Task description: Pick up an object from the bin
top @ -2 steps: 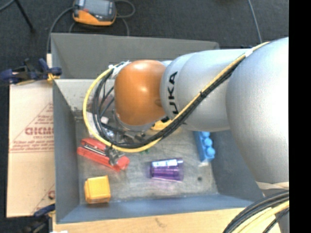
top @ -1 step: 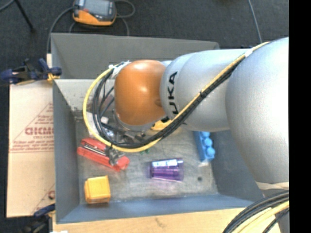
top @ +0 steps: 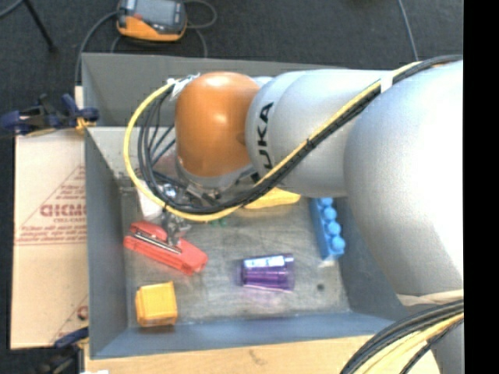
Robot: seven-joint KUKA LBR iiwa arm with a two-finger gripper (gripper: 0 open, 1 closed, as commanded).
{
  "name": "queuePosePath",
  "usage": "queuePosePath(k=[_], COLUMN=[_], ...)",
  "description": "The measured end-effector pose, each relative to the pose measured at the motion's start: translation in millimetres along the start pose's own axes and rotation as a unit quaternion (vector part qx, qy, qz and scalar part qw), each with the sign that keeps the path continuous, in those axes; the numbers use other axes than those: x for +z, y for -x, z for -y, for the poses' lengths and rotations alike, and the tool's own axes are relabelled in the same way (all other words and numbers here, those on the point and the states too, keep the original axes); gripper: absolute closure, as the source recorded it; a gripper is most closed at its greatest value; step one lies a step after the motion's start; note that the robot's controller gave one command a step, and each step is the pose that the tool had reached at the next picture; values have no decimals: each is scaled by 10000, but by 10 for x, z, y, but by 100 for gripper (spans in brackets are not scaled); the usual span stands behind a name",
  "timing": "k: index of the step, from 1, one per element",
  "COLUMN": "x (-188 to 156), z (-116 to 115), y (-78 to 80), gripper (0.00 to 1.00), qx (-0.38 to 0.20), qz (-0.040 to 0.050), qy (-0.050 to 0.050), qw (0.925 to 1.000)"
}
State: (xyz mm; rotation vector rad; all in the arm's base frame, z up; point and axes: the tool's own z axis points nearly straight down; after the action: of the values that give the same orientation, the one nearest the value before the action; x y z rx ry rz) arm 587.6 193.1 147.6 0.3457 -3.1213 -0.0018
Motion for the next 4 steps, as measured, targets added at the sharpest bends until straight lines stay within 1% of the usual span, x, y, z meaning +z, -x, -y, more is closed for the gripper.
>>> queuePosePath(k=[1,2,3,4], x=[14,-40,-103,-51], z=[82,-6,141,-150], y=[91,34,112,693], gripper=[100,100,100,0], qx=[385,-392,633,17], qz=[57,2,25,34], qy=[-4,-7,4,-2], qw=[9992,9992,9980,10000])
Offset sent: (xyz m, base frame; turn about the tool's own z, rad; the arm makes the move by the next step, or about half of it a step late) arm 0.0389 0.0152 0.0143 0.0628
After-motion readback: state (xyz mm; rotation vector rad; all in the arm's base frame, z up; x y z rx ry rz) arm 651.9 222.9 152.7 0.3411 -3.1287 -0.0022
